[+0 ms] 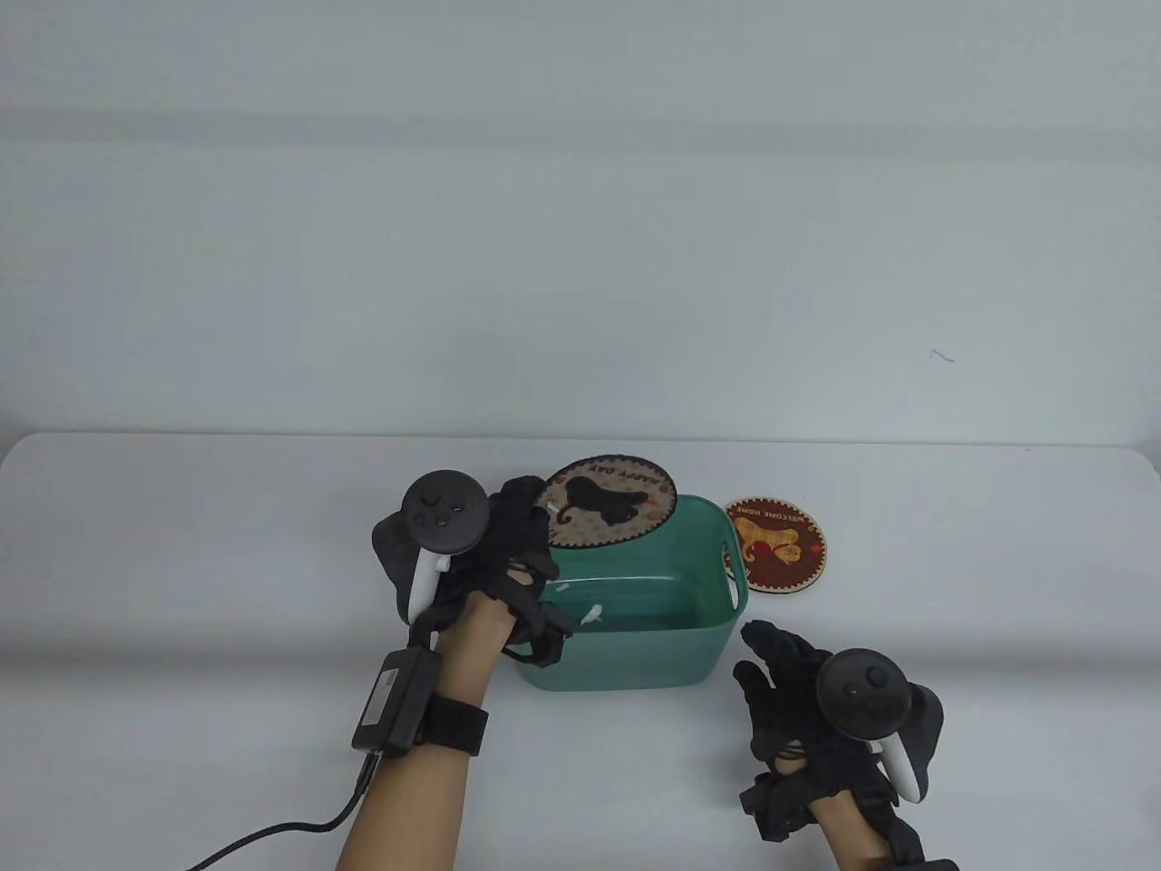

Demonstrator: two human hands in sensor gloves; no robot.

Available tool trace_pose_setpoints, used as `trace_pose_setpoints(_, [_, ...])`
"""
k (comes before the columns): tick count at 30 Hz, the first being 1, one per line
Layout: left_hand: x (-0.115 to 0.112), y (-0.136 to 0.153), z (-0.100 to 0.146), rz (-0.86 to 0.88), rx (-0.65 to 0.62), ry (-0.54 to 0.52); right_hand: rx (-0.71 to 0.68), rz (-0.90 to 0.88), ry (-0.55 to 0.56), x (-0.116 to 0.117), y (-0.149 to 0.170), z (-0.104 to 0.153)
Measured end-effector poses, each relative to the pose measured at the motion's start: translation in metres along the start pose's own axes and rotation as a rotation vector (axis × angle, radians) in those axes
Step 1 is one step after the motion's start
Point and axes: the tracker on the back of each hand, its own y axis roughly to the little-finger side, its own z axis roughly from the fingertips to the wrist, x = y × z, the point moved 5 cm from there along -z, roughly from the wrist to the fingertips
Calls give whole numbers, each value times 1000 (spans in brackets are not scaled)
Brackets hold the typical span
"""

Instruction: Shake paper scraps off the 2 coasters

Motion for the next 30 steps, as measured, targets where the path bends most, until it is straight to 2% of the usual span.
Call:
trace_pose_setpoints(1, [-11, 4, 1, -42, 62, 170, -1, -1, -2, 0, 0, 0])
trace_pose_setpoints(2, [-10, 2, 1, -44, 27, 144, -1, -1, -3, 1, 0, 0])
trace_pose_setpoints(3, [3, -1, 5, -42, -17, -44, -2, 1, -4, 1, -1, 0])
trace_pose_setpoints(4, [11, -2, 7, 5, -55, -188, -3, 3, -5, 1, 0, 0])
trace_pose_setpoints(5, [9, -1, 5, 17, -41, -172, -4, 3, -6, 1, 0, 0])
trace_pose_setpoints(6, [-6, 3, -1, -26, 25, 42, -4, 2, -5, 1, 0, 0])
trace_pose_setpoints(7, [-12, 4, 1, -55, 40, 161, -4, 1, -5, 1, 0, 0])
trace_pose_setpoints(8, [-5, 2, 4, -50, 11, 65, -4, 0, -3, 1, 0, 0])
trace_pose_setpoints(9, [6, 1, 7, -24, -9, -107, -4, 0, -2, 1, 0, 0])
trace_pose_setpoints(10, [14, 0, 8, 41, -37, -220, -4, 1, -2, 1, 0, 0])
trace_pose_setpoints(11, [9, 2, 4, 55, -2, -140, -3, 1, -2, 1, 0, 0])
trace_pose_setpoints(13, [-7, 5, 2, 13, 55, 121, -3, -2, -1, 1, 1, 0])
trace_pose_setpoints(14, [-1, 3, 4, 16, 24, 51, -3, -1, 0, 1, 1, 0])
trace_pose_setpoints(15, [8, 2, 6, 30, 5, -84, -3, 0, 1, 1, 1, 0])
trace_pose_setpoints(16, [10, 0, 5, 51, -8, -136, -2, 2, 0, 1, 1, 0])
trace_pose_setpoints(18, [-4, 3, 3, -50, 51, 100, 0, 4, 0, 1, 1, 0])
trace_pose_setpoints(19, [-2, 3, 6, -87, 49, 69, 1, 6, 2, 1, 1, 0])
trace_pose_setpoints(20, [6, 3, 7, -89, 29, -52, 3, 8, 8, 2, 1, 0])
trace_pose_setpoints(21, [7, 5, 6, -71, 30, -84, 3, 14, 11, 2, -1, 0])
trace_pose_setpoints(22, [3, 8, 5, -69, 49, -35, -3, 26, 10, 2, -3, 0])
trace_pose_setpoints(23, [-5, 12, 4, -77, 78, 67, -43, 28, 39, -1, -9, 1])
trace_pose_setpoints(24, [-6, 14, 5, -72, 76, 79, -72, 29, 72, -4, -16, 1])
trace_pose_setpoints(26, [-2, 14, 5, -24, 37, -11, -146, 38, 118, -14, -39, -1])
trace_pose_setpoints(28, [-6, 14, 5, 22, 4, 34, -216, 61, 145, -21, -66, -6])
trace_pose_setpoints(30, [-7, 12, 6, 64, -52, 6, -270, 89, 133, -19, -93, -12])
